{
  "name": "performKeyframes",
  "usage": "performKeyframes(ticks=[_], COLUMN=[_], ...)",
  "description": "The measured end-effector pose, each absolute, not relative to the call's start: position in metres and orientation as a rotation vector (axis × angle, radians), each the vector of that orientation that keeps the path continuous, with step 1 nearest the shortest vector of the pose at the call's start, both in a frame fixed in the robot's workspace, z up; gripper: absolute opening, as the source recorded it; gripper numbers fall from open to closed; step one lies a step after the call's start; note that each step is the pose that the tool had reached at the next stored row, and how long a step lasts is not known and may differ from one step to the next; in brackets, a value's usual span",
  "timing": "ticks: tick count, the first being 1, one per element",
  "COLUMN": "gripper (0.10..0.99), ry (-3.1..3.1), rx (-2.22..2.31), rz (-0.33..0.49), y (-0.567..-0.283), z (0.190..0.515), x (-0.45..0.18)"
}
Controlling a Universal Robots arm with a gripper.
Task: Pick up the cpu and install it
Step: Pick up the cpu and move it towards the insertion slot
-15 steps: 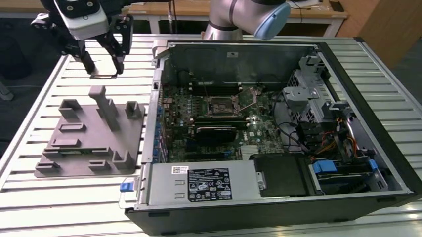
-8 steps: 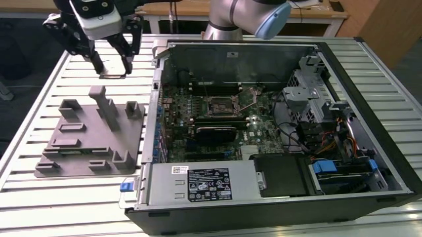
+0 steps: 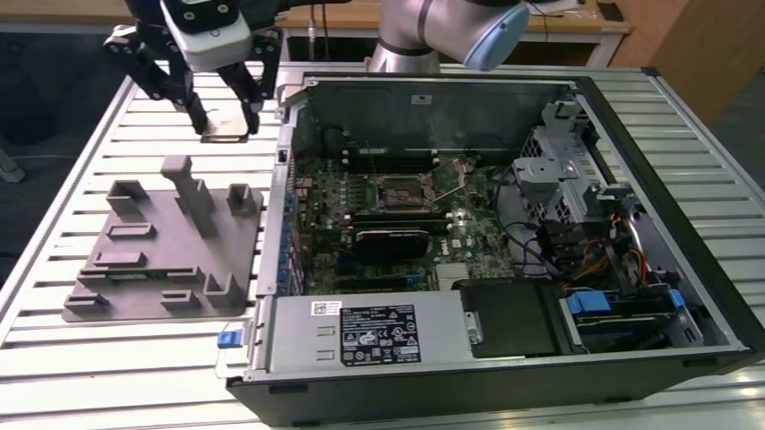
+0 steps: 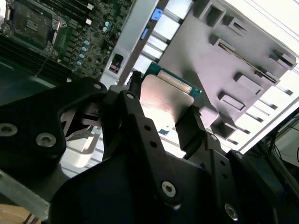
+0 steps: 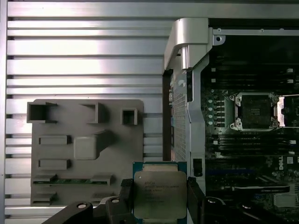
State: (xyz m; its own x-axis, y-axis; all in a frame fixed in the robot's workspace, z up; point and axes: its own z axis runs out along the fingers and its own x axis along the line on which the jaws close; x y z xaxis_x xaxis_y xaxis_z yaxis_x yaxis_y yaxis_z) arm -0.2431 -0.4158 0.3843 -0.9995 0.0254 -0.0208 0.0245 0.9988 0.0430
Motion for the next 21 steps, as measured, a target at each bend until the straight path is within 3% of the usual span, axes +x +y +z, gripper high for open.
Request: performKeyframes(ticks=[21], gripper=[0.541], ry=[3.119], rx=[0.039], rz=[0.067], y=[-0.416], z=[0.384], x=[-0.187])
